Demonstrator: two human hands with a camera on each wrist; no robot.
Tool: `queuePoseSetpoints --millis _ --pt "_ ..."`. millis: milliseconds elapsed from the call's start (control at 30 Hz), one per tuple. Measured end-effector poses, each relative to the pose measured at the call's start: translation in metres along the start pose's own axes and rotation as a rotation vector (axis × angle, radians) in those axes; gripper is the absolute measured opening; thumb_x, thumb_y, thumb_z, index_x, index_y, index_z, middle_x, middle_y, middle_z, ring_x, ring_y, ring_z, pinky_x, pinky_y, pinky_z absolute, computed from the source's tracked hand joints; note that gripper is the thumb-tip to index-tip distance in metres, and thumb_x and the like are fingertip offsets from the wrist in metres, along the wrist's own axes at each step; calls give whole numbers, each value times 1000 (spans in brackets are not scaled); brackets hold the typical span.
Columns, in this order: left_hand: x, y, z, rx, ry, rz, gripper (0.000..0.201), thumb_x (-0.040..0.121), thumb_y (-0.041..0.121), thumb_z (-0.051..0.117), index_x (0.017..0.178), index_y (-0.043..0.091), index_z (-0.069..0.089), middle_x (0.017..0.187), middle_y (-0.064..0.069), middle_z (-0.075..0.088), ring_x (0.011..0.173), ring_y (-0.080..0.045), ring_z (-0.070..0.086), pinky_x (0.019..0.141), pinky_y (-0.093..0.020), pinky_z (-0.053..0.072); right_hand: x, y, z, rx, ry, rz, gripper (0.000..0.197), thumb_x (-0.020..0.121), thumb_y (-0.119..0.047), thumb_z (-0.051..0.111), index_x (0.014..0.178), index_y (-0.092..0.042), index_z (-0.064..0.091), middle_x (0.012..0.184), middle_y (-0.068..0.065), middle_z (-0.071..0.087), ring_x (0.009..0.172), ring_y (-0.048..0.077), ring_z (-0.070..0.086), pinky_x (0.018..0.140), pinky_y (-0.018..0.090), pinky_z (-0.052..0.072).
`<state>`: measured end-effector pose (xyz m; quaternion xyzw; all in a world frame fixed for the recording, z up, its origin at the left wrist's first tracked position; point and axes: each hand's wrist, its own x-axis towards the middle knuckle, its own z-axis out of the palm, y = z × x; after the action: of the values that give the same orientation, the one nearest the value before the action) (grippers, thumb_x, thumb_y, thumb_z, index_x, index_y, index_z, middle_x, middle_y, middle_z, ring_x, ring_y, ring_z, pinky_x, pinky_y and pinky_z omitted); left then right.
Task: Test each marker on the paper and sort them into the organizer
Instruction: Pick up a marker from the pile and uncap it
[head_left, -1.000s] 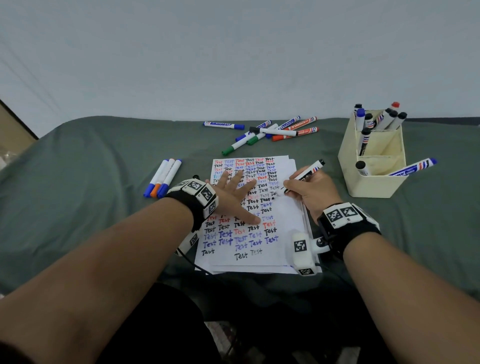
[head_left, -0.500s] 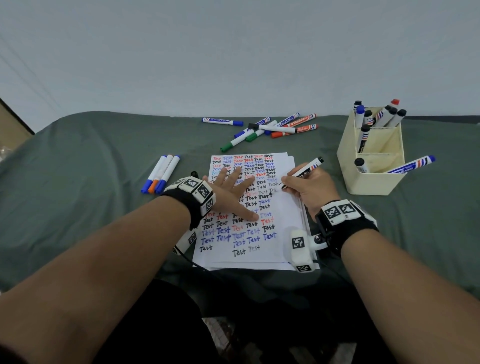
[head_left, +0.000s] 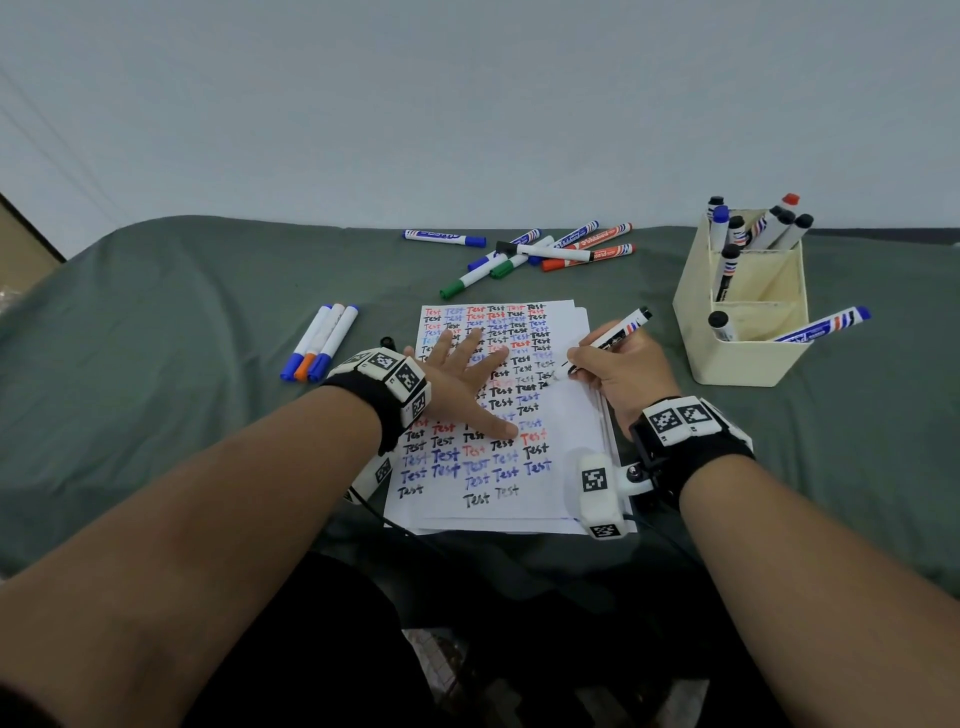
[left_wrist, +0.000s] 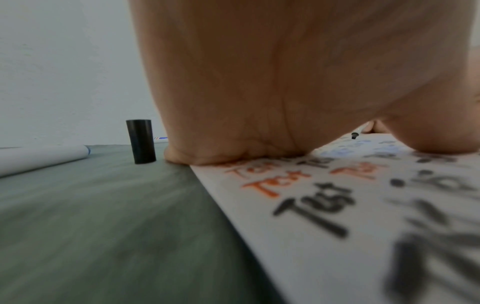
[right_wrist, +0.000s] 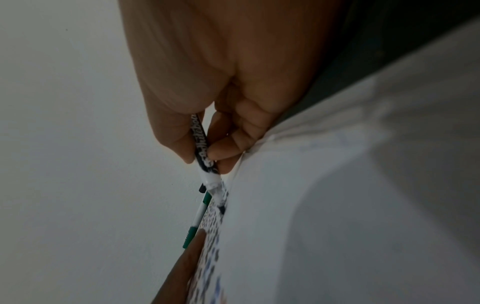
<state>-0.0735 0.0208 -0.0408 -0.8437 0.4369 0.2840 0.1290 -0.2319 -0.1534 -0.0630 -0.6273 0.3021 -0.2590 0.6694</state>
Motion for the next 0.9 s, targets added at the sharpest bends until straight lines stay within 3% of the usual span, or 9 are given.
queuePoseSetpoints --millis 433,567,900 --pt "-3 2 -2 8 -12 -2 131 42 109 39 143 58 -26 155 16 -41 146 -24 -36 112 -68 -12 2 2 -1 -16 -2 -2 21 81 3 75 80 -11 61 63 4 67 57 17 66 51 21 49" --pt "-3 2 -2 7 -16 -4 131 42 109 38 143 58 -26 155 16 -42 146 -24 -36 112 -68 -13 4 4 -4 16 33 13 21 81 1 75 79 -14 60 65 6 68 58 18 65 57 27 51" --pt "-4 2 -2 8 -15 -5 129 43 109 39 143 58 -26 155 16 -42 146 -24 -36 112 -68 -13 3 3 -3 -15 26 4 17 71 -10 76 76 -16 62 65 5 69 58 18 64 55 26 50"
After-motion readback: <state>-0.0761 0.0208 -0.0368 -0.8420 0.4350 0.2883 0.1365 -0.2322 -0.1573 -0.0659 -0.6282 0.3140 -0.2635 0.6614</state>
